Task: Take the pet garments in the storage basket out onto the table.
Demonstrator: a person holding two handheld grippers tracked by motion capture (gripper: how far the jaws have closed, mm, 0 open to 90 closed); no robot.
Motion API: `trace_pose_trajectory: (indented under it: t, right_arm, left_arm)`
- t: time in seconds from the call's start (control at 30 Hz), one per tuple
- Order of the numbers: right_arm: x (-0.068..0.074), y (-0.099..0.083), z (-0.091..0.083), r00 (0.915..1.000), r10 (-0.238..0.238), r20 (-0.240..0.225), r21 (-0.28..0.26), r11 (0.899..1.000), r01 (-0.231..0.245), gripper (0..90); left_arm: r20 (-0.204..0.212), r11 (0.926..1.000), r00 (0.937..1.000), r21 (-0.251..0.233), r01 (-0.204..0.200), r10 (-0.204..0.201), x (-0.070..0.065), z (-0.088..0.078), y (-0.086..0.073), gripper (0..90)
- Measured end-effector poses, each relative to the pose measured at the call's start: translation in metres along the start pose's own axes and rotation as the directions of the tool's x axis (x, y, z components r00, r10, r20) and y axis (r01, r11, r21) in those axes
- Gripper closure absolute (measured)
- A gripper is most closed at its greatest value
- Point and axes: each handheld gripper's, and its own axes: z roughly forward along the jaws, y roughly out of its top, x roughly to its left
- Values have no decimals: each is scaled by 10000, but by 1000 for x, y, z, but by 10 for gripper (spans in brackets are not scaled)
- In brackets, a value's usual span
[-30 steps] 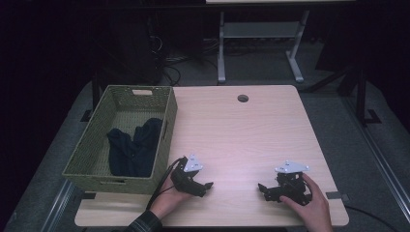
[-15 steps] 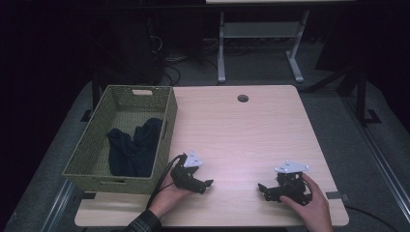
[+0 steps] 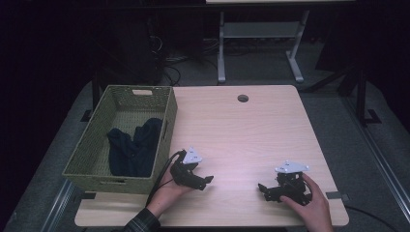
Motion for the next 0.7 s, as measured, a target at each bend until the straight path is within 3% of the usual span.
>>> trace_pose_trajectory:
  t: [0.7]
  right_arm:
    - [0, 0, 0, 10000, 18, -15, -4, 10000, -18, 0]
  left_arm:
    - [256, 9997, 9997, -243, 59, -52, 4, -14, 16, 135]
